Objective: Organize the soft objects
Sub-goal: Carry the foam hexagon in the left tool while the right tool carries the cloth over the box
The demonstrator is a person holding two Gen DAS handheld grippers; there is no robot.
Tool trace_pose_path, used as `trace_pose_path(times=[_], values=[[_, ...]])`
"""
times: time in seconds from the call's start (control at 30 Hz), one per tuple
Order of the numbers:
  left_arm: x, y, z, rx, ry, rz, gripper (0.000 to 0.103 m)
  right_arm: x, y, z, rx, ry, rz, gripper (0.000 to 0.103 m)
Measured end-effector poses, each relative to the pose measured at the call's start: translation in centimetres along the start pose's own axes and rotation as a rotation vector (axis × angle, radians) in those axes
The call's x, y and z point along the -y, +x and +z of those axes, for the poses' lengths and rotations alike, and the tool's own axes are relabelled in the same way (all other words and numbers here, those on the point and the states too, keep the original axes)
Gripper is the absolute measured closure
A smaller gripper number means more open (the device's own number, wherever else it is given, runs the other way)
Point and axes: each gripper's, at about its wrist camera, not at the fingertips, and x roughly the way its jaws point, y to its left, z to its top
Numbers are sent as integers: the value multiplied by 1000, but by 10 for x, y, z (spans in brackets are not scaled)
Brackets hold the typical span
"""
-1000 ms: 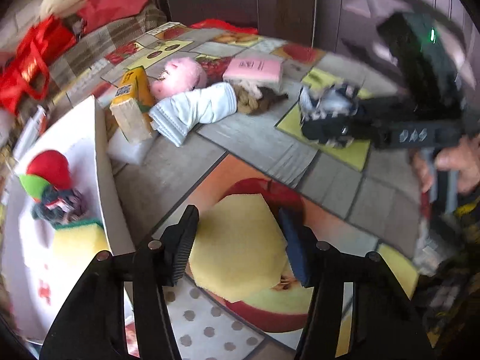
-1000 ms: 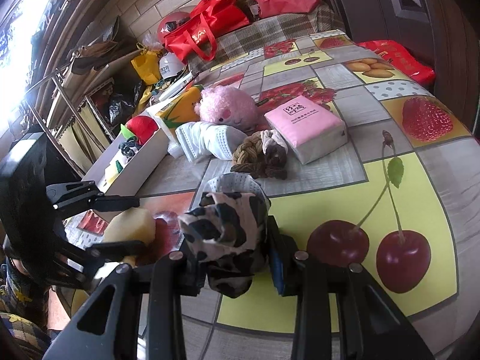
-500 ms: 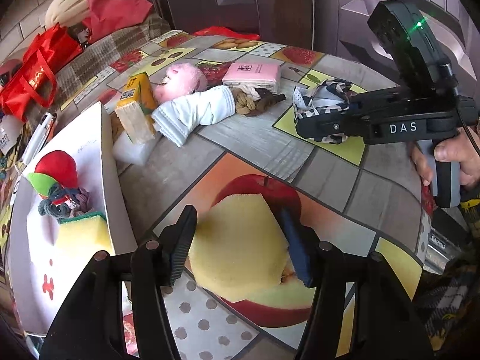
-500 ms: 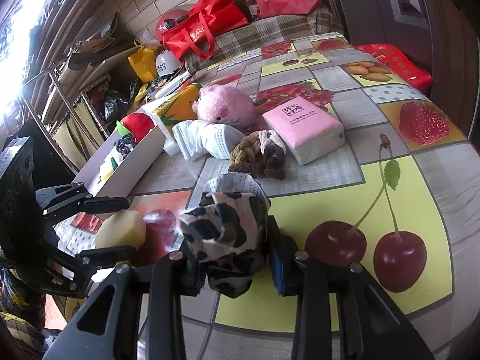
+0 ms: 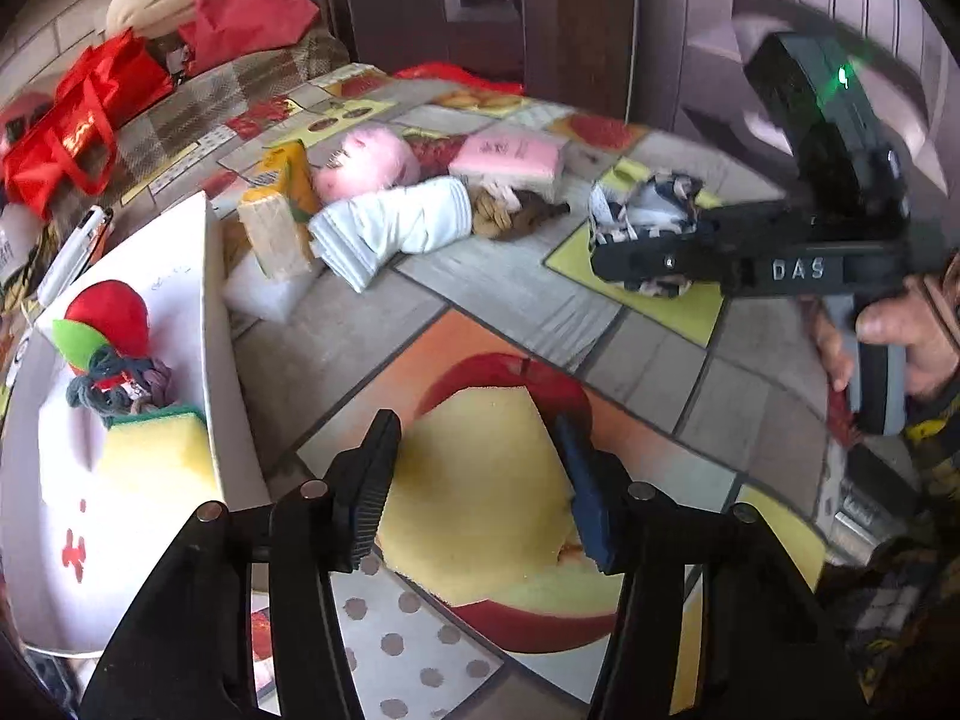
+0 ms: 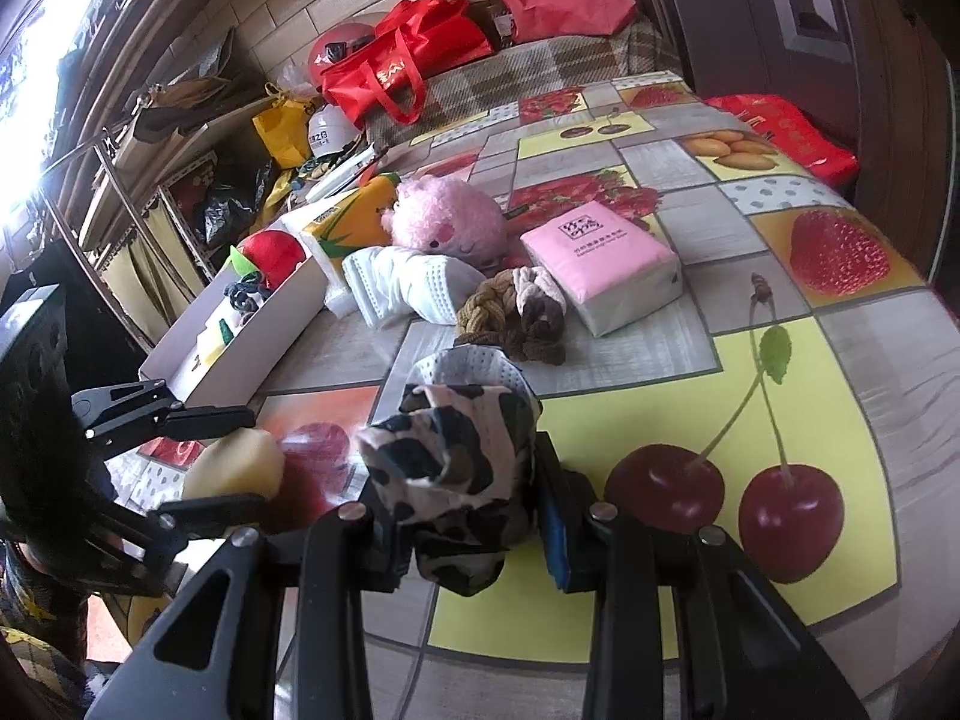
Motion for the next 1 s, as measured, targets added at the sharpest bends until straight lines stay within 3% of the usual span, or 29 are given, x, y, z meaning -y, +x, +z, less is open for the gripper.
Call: trace_pose_path(times=[0.23, 0.47, 0.67, 0.83, 1.0], values=[[-10, -26, 1, 100, -42, -9, 51, -29, -23, 12, 89, -25, 34, 69], [-34, -83, 26, 309, -140, 48, 51, -75, -58, 41, 262, -97, 66, 69], [-60, -127, 26, 499, -306, 111, 51, -102, -73, 55, 369, -139, 41, 69], [-74, -132, 15, 508, -354, 191, 51, -111, -73, 63, 383, -148, 41, 69], [-89, -131, 2, 497, -404, 203, 51, -118, -71, 69, 389, -154, 54, 69]])
